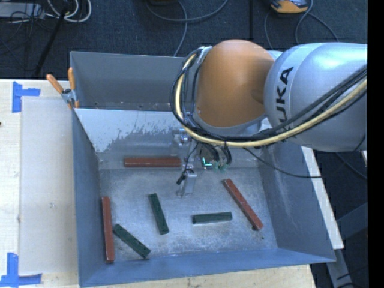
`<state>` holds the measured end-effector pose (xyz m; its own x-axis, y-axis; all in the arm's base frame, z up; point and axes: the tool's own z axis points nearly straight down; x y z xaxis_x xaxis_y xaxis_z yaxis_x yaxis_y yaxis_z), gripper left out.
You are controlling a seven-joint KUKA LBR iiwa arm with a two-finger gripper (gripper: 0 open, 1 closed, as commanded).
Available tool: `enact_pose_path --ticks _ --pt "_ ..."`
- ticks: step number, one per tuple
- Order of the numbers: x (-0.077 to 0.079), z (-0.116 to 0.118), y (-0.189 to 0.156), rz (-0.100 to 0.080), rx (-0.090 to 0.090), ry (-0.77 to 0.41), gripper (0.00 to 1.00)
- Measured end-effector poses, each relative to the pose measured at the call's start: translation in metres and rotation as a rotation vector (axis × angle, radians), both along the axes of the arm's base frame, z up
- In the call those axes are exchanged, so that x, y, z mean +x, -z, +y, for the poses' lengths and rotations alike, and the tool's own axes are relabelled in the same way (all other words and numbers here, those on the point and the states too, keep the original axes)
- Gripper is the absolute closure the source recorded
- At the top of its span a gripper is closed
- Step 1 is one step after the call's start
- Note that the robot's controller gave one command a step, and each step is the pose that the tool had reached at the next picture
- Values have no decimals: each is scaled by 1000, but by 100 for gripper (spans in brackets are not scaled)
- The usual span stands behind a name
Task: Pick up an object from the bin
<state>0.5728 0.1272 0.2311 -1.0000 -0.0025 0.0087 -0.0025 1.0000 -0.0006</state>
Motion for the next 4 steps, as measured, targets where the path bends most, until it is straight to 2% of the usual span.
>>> enact_pose_path --ticks 1,2,3,4 --pt "-58 -33 166 1 -2 65 0" --pt "-17 -41 135 -13 1 -47 0" --pt "-25 -131 153 -5 -2 -143 0" --pt "-25 -126 152 -7 2 -144 100"
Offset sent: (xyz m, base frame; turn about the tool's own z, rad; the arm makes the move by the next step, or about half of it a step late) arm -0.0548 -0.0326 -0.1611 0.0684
